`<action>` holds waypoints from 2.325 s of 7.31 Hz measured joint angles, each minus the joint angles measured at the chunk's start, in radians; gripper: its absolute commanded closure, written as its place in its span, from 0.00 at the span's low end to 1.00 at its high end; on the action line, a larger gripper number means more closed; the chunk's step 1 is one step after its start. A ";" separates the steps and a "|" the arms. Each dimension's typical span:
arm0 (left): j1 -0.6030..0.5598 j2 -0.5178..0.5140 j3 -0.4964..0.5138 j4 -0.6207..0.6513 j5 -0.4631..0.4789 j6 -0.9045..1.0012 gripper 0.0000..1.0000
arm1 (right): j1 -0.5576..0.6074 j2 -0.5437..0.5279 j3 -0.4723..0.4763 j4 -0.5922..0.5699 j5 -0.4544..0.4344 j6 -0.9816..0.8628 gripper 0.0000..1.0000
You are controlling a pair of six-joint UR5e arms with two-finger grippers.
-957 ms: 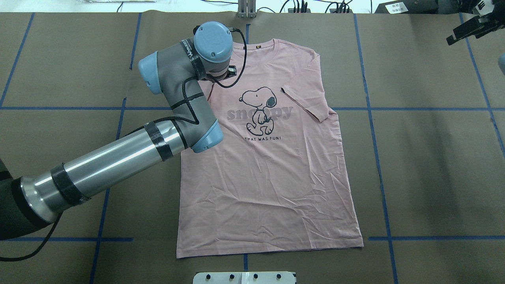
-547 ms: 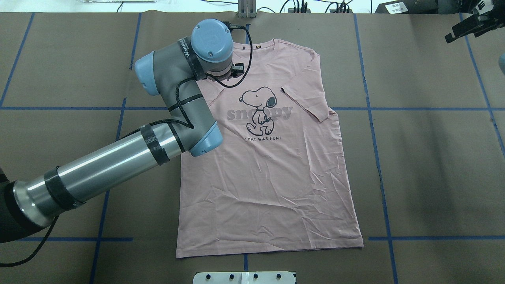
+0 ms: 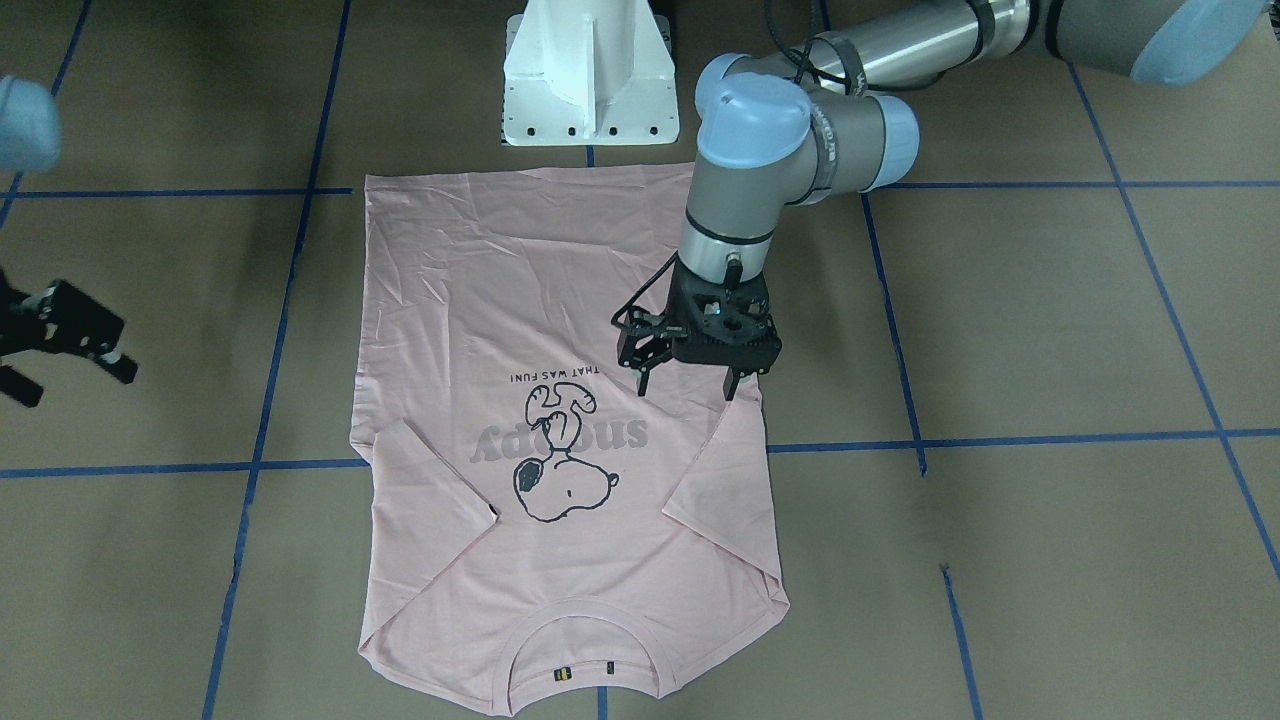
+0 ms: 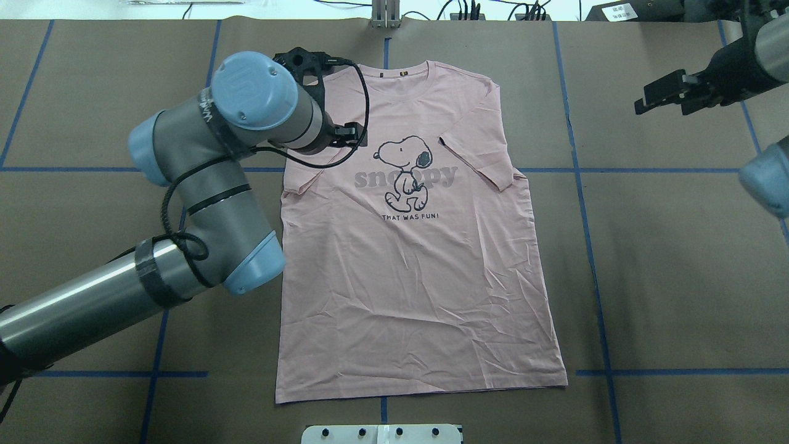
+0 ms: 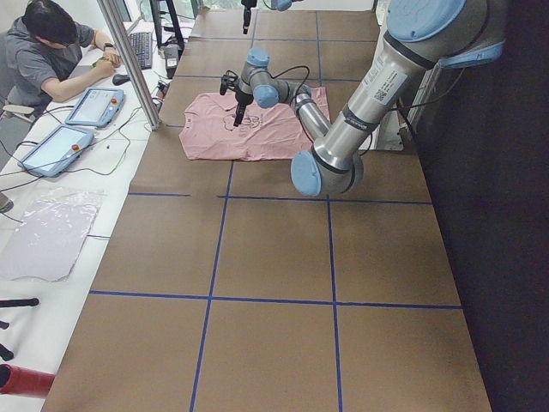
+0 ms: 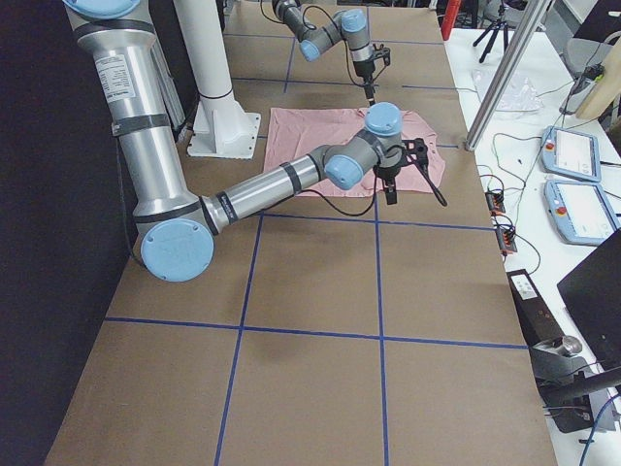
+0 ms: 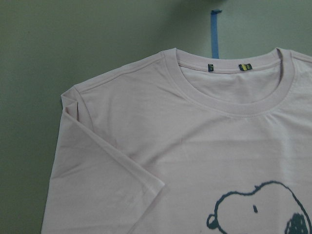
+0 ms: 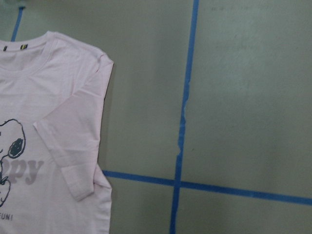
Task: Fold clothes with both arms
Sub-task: 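Move both grippers down to the hem corners nearest the robot, then grasp the hem corners with both grippers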
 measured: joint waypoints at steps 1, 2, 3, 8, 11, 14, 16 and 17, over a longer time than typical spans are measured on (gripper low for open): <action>0.039 0.067 -0.103 0.000 -0.009 -0.001 0.00 | -0.104 -0.059 0.110 0.000 -0.079 0.132 0.00; 0.088 0.128 -0.194 0.000 -0.010 -0.010 0.00 | -0.216 -0.121 0.213 0.000 -0.165 0.260 0.00; 0.138 0.177 -0.269 0.000 -0.007 -0.050 0.00 | -0.345 -0.187 0.310 0.000 -0.269 0.392 0.01; 0.483 0.377 -0.431 0.000 0.164 -0.413 0.33 | -0.986 -0.376 0.457 0.099 -0.880 0.842 0.03; 0.585 0.448 -0.414 0.003 0.216 -0.511 0.35 | -1.063 -0.409 0.457 0.139 -0.951 0.871 0.03; 0.595 0.455 -0.391 0.005 0.222 -0.516 0.38 | -1.068 -0.411 0.457 0.142 -0.955 0.873 0.02; 0.595 0.464 -0.390 0.006 0.222 -0.517 0.38 | -1.069 -0.411 0.457 0.142 -0.958 0.873 0.02; 0.595 0.467 -0.390 0.007 0.222 -0.517 0.40 | -1.069 -0.411 0.457 0.142 -0.958 0.873 0.02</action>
